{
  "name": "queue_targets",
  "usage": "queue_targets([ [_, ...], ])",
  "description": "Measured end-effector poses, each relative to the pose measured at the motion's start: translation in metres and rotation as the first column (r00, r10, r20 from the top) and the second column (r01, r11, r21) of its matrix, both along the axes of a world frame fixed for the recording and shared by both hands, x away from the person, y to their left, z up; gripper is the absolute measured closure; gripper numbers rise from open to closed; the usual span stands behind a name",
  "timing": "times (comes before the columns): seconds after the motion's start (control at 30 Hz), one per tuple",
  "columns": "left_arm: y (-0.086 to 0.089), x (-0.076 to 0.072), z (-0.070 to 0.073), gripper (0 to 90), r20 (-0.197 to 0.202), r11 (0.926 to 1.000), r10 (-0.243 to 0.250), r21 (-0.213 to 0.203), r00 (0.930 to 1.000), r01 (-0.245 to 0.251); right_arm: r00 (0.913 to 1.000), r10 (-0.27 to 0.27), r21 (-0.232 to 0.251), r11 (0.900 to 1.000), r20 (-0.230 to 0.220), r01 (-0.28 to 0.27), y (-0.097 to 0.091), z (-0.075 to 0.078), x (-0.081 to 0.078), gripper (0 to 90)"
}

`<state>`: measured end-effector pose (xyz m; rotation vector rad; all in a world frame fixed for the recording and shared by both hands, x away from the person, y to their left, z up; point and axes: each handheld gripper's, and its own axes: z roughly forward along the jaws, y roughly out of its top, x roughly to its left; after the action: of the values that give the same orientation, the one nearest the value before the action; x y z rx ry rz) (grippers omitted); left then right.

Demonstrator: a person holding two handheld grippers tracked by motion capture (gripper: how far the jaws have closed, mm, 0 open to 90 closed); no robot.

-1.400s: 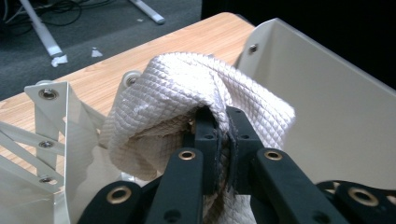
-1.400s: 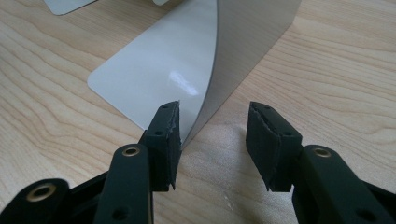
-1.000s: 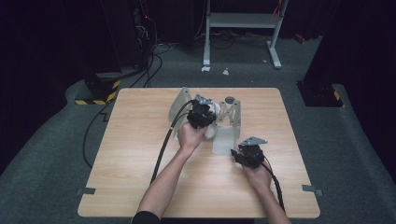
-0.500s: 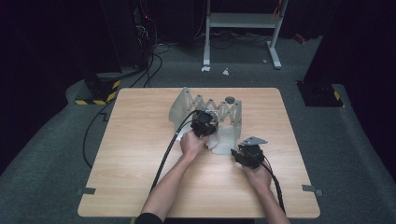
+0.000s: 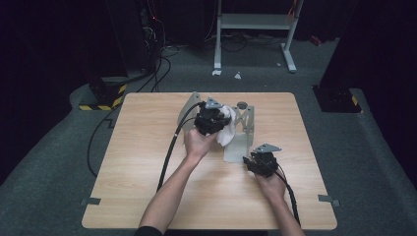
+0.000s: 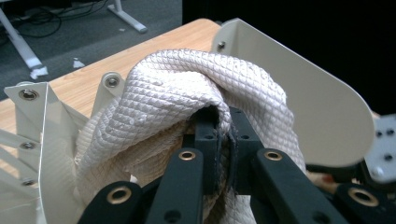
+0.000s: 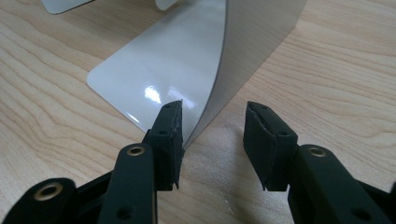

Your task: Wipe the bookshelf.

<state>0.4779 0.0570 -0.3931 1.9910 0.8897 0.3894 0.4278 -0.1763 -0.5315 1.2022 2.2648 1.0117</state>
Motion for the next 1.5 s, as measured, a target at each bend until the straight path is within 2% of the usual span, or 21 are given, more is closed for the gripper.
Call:
queue_targets([
  [0.1,0.001,0.003,-0.011,84.3,-0.037,0.9999,0.01,-0.004,0.9993,-0.01,1.0,0.002,0.0,1.0,0.001,-0.002,0.0,0.0,0.0,57.3],
  [0.23,-0.005,0.007,-0.04,84.4,-0.095,0.9991,0.023,0.037,0.9952,-0.019,1.0,0.004,0.0,1.0,0.0,-0.004,0.0,0.0,0.0,57.2],
  [0.33,-0.011,0.009,-0.067,84.6,-0.145,0.9963,0.046,0.079,0.9884,-0.034,0.9999,0.011,0.001,0.9999,0.0,-0.011,0.0,0.0,0.0,57.3],
  [0.4,-0.013,0.011,-0.083,84.6,-0.165,0.9942,0.056,0.1,0.9847,-0.04,0.9998,0.017,0.001,0.9998,0.0,-0.017,0.0,0.0,0.001,57.3],
  [0.47,-0.015,0.014,-0.099,84.5,-0.199,0.9922,0.071,0.115,0.9774,-0.049,0.9998,0.021,-0.001,0.9998,-0.001,-0.021,0.0,0.0,0.001,57.3],
  [0.57,-0.016,0.015,-0.114,84.5,-0.22,0.9893,0.074,0.14,0.9728,-0.043,0.9998,0.019,0.0,0.9998,-0.002,-0.019,0.001,0.0,0.0,57.3],
  [0.6,-0.016,0.014,-0.117,84.5,-0.218,0.9881,0.071,0.149,0.9734,-0.039,0.9998,0.02,-0.001,0.9998,-0.001,-0.02,0.001,0.0,0.0,57.3],
  [0.63,-0.016,0.013,-0.119,84.5,-0.222,0.9895,0.073,0.138,0.9723,-0.043,0.9998,0.019,-0.001,0.9998,0.0,-0.019,0.001,0.0,0.0,57.4],
  [0.73,-0.015,0.008,-0.113,84.4,-0.218,0.9918,0.052,0.125,0.9745,-0.025,0.9998,0.019,-0.002,0.9998,0.0,-0.019,0.001,0.0,0.0,57.3],
  [0.87,-0.011,-0.002,-0.088,84.4,-0.158,0.9989,0.018,0.046,0.9873,-0.011,0.9999,0.015,0.0,0.9999,-0.001,-0.015,0.001,0.0,0.0,57.3],
  [0.93,-0.011,-0.008,-0.073,84.4,-0.125,0.9982,0.001,0.06,0.9922,0.006,0.9999,0.014,0.0,0.9999,-0.001,-0.014,0.001,0.0,0.0,57.3],
  [1.0,-0.01,-0.012,-0.062,84.3,-0.111,0.9965,-0.007,0.083,0.9938,0.016,0.9999,0.014,0.0,0.9999,-0.001,-0.014,0.001,0.0,0.0,57.3],
  [1.07,-0.008,-0.013,-0.053,84.2,-0.099,0.997,-0.003,0.077,0.9951,0.011,0.9999,0.016,-0.002,0.9999,0.0,-0.016,0.0,0.0,0.0,57.0],
  [1.2,-0.001,-0.02,-0.035,84.1,-0.049,0.9999,-0.01,-0.006,0.9987,0.009,0.9999,0.015,0.0,0.9999,-0.002,-0.015,0.001,0.0,0.0,56.5],
  [1.23,0.0,-0.022,-0.032,84.1,-0.042,0.9997,-0.014,-0.019,0.999,0.013,0.9999,0.016,0.001,0.9999,-0.002,-0.016,0.001,0.0,0.0,56.5],
  [1.3,0.0,-0.025,-0.028,84.1,-0.028,0.9996,-0.022,-0.017,0.9994,0.022,0.9999,0.015,0.0,0.9999,-0.002,-0.015,0.001,0.0,0.0,56.5],
  [1.4,0.0,-0.025,-0.023,83.8,-0.008,0.9998,-0.016,0.011,0.9998,0.016,0.9999,0.016,0.0,0.9999,-0.001,-0.016,0.0,0.0,0.0,56.4],
  [1.43,0.001,-0.023,-0.025,83.8,-0.003,0.9997,0.007,0.024,1.0,-0.007,0.9999,0.017,0.0,0.9999,-0.001,-0.017,0.0,0.0,0.0,56.3],
  [1.5,0.003,-0.014,-0.037,83.9,-0.053,0.9989,0.038,0.028,0.9979,-0.036,0.9998,0.017,0.0,0.9999,-0.001,-0.017,0.0,0.0,0.0,56.3],
])
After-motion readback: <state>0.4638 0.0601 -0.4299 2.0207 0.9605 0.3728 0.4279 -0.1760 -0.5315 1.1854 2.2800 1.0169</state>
